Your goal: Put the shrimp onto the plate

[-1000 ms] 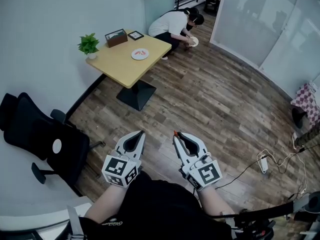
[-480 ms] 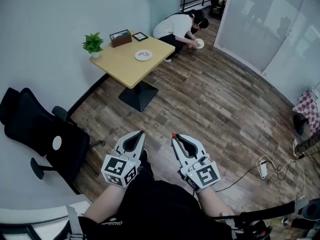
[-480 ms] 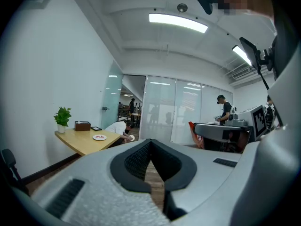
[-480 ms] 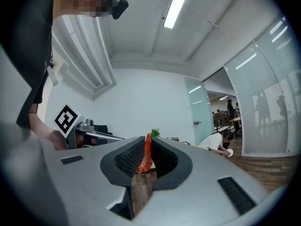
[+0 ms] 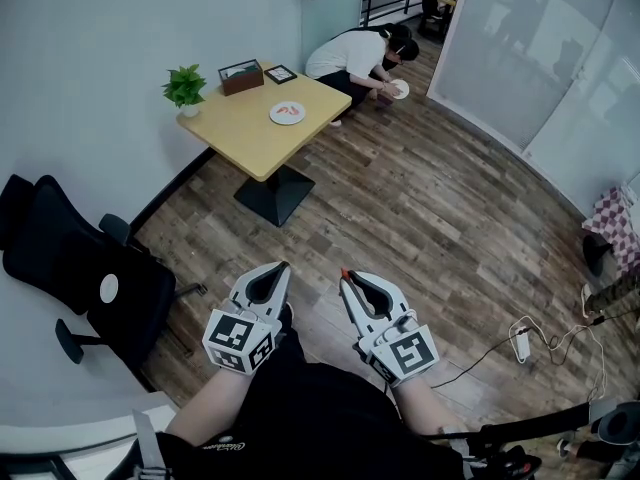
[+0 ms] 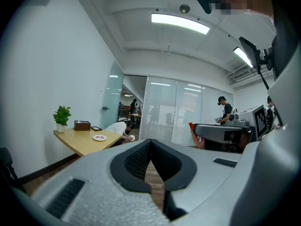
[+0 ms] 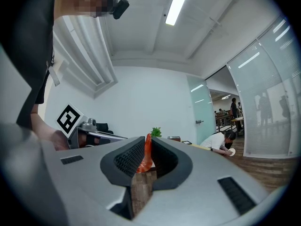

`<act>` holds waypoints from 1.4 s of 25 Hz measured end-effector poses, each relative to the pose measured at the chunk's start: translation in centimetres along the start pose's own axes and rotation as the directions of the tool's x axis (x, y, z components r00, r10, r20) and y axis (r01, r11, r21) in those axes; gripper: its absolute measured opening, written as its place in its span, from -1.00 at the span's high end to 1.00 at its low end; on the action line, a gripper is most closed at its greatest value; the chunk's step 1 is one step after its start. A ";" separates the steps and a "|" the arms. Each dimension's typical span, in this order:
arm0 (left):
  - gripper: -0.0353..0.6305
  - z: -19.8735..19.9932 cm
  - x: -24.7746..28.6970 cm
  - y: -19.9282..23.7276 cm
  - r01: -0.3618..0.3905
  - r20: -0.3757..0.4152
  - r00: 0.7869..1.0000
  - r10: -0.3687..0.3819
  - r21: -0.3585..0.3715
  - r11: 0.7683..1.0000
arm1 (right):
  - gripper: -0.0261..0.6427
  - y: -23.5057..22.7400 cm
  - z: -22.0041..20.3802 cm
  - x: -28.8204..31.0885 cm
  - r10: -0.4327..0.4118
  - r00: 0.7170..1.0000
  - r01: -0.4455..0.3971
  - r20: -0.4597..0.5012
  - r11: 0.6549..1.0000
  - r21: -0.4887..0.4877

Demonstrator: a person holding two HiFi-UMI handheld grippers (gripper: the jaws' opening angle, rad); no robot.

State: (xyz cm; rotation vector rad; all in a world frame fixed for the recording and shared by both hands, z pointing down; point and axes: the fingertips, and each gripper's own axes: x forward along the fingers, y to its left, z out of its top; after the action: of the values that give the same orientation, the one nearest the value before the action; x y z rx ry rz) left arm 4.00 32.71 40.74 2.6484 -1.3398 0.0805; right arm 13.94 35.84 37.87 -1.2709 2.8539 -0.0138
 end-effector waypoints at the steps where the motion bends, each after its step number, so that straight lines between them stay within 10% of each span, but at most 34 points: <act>1: 0.89 -0.1 0.2 0.5 -0.002 -0.001 1.000 0.002 -0.004 1.000 | 0.80 -0.1 -0.1 0.4 0.002 1.000 -0.002 -0.002 1.000 -0.004; 35: 0.89 4.9 16.9 27.5 0.069 -0.023 0.997 -0.070 -0.028 0.997 | 0.79 -9.9 -0.9 31.1 -0.045 0.996 0.045 -0.075 0.999 0.001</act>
State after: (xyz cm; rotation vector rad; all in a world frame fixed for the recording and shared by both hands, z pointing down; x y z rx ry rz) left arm -8.22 2.43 41.59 2.6596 -1.2316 0.0838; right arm 0.46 6.06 38.51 -1.3633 2.8857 -0.0673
